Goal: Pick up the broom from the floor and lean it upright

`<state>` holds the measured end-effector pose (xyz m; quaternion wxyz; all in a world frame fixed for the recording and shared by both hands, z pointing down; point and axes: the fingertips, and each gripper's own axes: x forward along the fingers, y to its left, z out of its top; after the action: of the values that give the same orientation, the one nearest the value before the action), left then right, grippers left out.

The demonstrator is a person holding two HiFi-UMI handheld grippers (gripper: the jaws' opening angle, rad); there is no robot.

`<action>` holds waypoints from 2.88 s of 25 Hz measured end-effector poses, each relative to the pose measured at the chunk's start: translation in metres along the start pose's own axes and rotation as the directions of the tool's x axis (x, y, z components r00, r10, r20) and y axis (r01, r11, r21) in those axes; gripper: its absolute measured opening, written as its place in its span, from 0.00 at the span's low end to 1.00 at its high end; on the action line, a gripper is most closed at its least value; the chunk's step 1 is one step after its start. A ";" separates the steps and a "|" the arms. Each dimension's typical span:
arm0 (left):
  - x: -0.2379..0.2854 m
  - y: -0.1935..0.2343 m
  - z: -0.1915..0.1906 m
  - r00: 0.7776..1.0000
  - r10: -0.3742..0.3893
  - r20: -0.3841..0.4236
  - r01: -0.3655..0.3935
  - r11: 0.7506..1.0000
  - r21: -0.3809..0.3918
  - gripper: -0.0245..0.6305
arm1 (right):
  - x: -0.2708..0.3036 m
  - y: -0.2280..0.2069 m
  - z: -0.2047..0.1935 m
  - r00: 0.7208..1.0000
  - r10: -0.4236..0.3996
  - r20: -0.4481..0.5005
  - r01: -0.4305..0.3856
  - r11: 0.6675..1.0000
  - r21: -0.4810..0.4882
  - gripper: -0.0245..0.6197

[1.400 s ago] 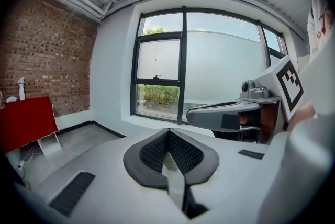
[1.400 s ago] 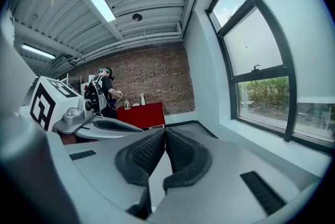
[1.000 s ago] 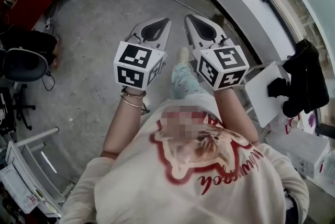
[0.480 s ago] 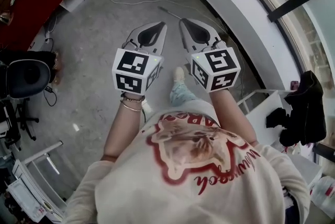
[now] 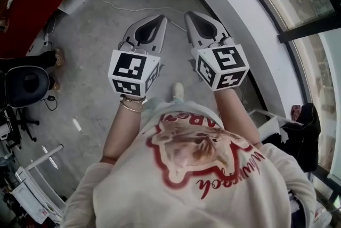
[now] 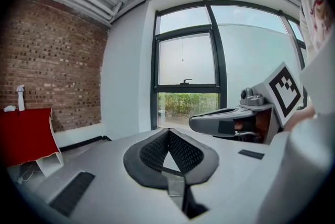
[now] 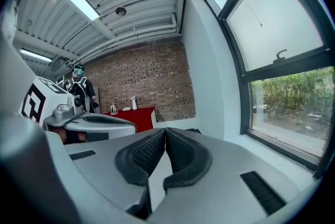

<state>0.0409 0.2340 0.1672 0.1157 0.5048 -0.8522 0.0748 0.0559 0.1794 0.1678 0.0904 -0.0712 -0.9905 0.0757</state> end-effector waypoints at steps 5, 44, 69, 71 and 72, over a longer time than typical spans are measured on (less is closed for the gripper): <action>0.028 0.034 -0.018 0.999 0.026 -0.040 -0.027 0.999 -0.029 0.06 | 0.043 -0.026 -0.014 0.999 0.005 -0.036 -0.004 1.000 0.030 0.08; 0.410 0.346 -0.117 0.991 -0.098 -0.090 0.090 0.992 -0.089 0.06 | 0.470 -0.236 -0.117 0.967 -0.049 -0.249 0.049 0.999 -0.005 0.08; 0.539 0.299 -0.438 0.957 -0.109 -0.268 0.051 0.975 -0.216 0.06 | 0.516 -0.336 -0.452 0.894 -0.070 -0.443 0.093 0.995 0.031 0.08; 0.546 0.307 -0.452 0.953 -0.112 -0.281 0.053 0.976 -0.209 0.06 | 0.525 -0.339 -0.470 0.888 -0.070 -0.454 0.096 0.995 0.033 0.08; 0.545 0.315 -0.461 0.952 -0.107 -0.286 0.047 0.976 -0.211 0.06 | 0.531 -0.333 -0.480 0.886 -0.069 -0.459 0.093 0.995 0.029 0.08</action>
<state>-0.4327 0.0379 0.7557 0.2952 0.5066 -0.8080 0.0580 -0.4122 0.0014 0.7784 0.3259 -0.0434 -0.9412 0.0780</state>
